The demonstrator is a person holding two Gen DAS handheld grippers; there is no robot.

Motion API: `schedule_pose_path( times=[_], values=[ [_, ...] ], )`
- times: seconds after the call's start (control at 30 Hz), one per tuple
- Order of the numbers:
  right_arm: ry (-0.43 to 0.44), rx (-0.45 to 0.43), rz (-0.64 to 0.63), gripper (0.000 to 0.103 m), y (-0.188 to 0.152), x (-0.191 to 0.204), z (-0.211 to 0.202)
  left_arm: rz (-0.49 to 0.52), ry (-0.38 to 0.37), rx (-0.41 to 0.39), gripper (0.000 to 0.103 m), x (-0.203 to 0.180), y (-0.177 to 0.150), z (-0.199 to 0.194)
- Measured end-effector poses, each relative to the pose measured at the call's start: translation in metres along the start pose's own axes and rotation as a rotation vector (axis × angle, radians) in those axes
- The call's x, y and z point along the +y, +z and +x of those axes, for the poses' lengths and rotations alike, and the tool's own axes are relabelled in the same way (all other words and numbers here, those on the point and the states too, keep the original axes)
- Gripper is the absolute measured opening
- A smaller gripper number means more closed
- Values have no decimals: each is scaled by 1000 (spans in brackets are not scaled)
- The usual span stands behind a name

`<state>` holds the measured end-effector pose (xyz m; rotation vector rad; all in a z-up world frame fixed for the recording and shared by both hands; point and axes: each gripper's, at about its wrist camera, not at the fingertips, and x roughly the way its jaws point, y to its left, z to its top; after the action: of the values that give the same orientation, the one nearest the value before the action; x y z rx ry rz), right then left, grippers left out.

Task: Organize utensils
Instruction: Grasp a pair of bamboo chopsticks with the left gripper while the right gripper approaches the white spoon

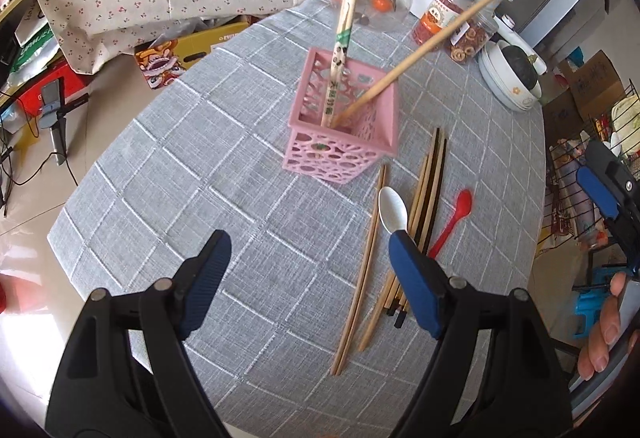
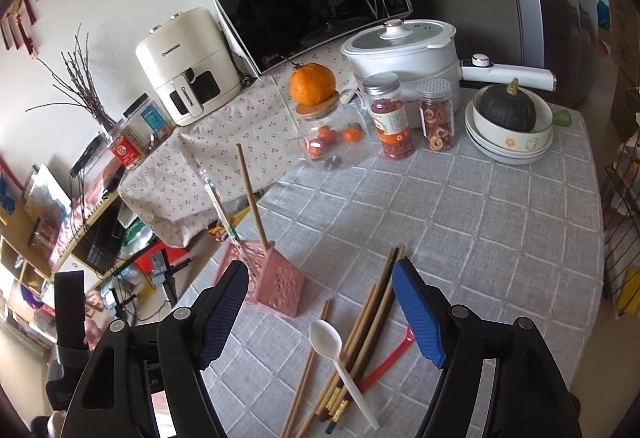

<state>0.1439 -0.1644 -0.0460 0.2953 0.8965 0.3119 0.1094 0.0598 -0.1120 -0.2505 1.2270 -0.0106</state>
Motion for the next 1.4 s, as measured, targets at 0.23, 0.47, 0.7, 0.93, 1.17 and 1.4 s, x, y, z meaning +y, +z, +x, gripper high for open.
schedule_pose_path(
  times=[0.23,0.47,0.7,0.93,1.17,1.4],
  values=[
    [-37,168,98,78,-23,-25,15,92,-25,94,81,-17,-5,35],
    [-106,293,123,78,-41,-35,33,120,-76,139,60,-34,-4,61],
    [-142,322,150,78,-44,-50,36,182,-105,166,24,-57,-3,83],
    [-158,346,185,78,-46,-65,38,222,-43,179,17,-67,-1,98],
    [-180,362,190,78,-48,-75,39,237,2,178,14,-71,0,105],
    [-194,400,159,78,-51,-72,49,244,6,155,10,-70,4,89]
  ],
)
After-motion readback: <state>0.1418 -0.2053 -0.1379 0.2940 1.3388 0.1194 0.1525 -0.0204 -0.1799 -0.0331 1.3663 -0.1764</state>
